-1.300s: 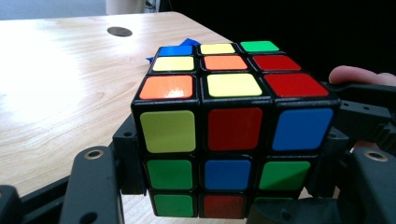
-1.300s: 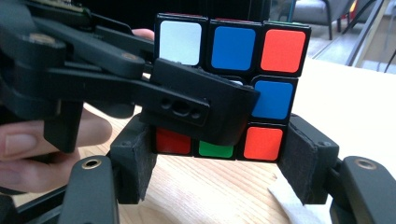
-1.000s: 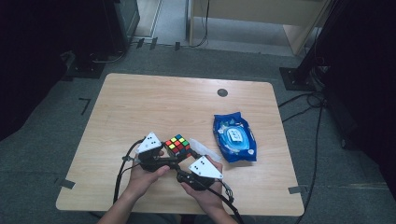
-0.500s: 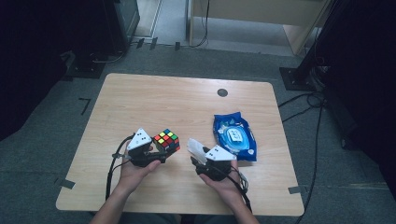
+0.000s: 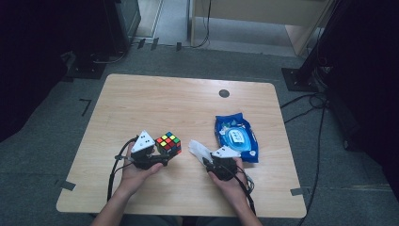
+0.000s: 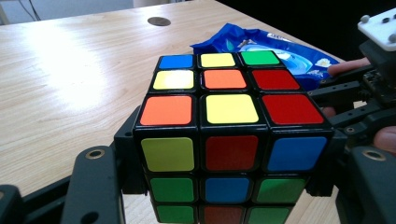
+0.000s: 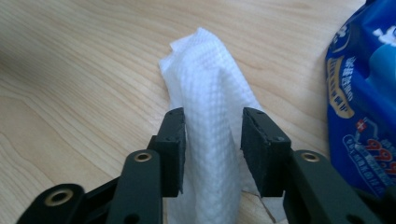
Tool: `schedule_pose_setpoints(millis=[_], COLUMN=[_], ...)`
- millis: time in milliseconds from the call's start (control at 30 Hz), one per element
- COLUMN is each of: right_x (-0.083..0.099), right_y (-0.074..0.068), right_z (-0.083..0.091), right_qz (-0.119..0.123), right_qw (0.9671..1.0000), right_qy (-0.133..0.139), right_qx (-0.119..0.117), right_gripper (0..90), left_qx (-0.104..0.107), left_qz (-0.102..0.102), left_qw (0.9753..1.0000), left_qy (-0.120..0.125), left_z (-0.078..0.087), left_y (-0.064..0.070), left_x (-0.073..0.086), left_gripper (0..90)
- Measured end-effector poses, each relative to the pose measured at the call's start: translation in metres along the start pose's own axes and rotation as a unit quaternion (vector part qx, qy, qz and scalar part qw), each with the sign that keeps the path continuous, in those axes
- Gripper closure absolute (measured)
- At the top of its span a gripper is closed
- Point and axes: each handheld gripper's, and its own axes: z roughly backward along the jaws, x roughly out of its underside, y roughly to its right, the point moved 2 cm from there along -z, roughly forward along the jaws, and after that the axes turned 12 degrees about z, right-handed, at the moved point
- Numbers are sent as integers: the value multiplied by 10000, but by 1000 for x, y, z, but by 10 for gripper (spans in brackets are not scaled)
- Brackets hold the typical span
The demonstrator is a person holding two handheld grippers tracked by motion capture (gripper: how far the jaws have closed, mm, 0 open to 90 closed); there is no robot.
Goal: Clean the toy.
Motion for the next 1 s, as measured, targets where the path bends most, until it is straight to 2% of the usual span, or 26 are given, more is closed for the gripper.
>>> schedule_pose_setpoints(millis=[167, 267, 300, 333, 367, 533, 633, 667, 700, 767, 867, 900, 933, 967, 1000], right_x=[3, 3, 3, 3, 4, 3, -4, -4, -11, -13, -25, -32, -32, -39, -39], right_y=[-2, -2, -2, -2, -2, -2, -2, -2, 0, 1, 3, 2, 2, 0, 0], right_z=[-5, -5, -5, -5, -5, -4, 5, 5, 15, 19, 35, 45, 45, 54, 54], right_qz=[139, 139, 127, 127, 68, 121, -33, -33, -89, -138, -283, -356, -356, -427, -427], right_qw=[9998, 9999, 9999, 9999, 9999, 9999, 9998, 9998, 9989, 9984, 9954, 9932, 9932, 9905, 9905], right_qy=[-113, -103, -94, -94, -69, -86, 206, 206, 462, 549, 917, 1105, 1105, 1290, 1290], right_qx=[23, -7, -24, -24, -47, -45, -19, -19, -6, -23, -51, -113, -113, -187, -187], right_gripper=[730, 776, 821, 821, 871, 900, 900, 900, 900, 900, 900, 900, 900, 900, 900], left_qx=[17, 15, 14, 14, 15, 25, 3, 3, -23, -42, -89, -96, -96, -110, -110], left_qz=[-23, -19, -20, -20, -18, -68, -136, -136, -179, -208, -335, -431, -431, -527, -527], left_qw=[10000, 10000, 10000, 10000, 10000, 10000, 9999, 9999, 9998, 9997, 9992, 9987, 9987, 9981, 9981], left_qy=[-28, -28, -29, -29, -30, -64, -91, -91, -110, -142, -217, -254, -254, -294, -294], left_z=[-2, -2, -2, -2, -2, -3, -5, -5, -7, -8, -11, -14, -14, -17, -17], left_y=[1, 1, 2, 2, 2, 4, 6, 6, 7, 7, 11, 15, 15, 19, 19], left_x=[1, 1, 1, 1, 1, 2, 4, 4, 5, 6, 9, 11, 11, 13, 13], left_gripper=[339, 339, 339, 339, 339, 339, 339, 339, 339, 339, 339, 339, 339, 338, 339])
